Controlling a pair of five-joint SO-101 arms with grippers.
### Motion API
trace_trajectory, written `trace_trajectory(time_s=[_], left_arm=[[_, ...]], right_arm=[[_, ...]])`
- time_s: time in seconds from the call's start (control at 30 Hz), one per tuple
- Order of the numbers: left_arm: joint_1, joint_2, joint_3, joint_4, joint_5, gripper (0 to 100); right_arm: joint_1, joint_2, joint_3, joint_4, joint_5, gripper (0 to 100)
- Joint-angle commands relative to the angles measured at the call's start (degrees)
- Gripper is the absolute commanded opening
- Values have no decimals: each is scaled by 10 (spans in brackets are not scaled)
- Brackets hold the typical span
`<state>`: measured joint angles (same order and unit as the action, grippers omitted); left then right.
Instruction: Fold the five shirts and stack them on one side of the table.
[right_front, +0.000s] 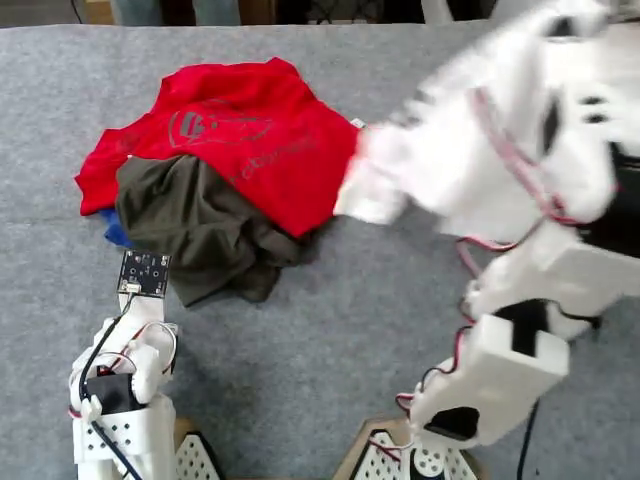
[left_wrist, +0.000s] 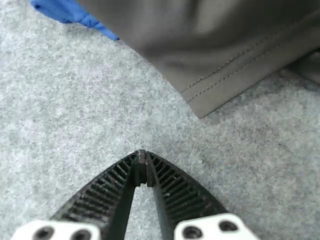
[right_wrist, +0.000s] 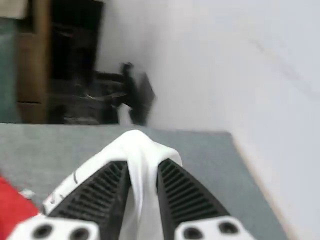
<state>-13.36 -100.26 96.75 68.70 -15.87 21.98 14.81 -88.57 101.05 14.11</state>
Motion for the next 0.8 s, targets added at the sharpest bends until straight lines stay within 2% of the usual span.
trace_trajectory(time_s=[0.0, 0.17, 0.27, 0.33, 0.43, 0.5, 0.57, 0.67, 0.77], left_arm=[[6, -1, 7, -4, -4, 30], [4, -4, 4, 3, -4, 33], [0, -4, -38, 41, -8, 62], [-2, -4, -58, 41, -11, 133], [-39, -4, -74, -3, -23, 216], [-51, 1, -97, -36, -16, 220], [-53, 2, -132, -34, -13, 220], [-34, 7, -186, 6, -12, 223], [-7, 51, -237, 42, -11, 223]], right_arm=[[66, -19, 129, 3, -2, 15], [80, -88, 462, 2, 4, 14], [42, -152, 689, -18, 38, 14], [22, -202, 834, -69, 40, 14], [11, -292, 1047, -190, 43, 14], [11, -350, 1175, -272, 45, 14], [11, -400, 1283, -340, 45, 14], [11, -447, 1404, -414, 70, 14], [4, -452, 1462, -450, 84, 14]])
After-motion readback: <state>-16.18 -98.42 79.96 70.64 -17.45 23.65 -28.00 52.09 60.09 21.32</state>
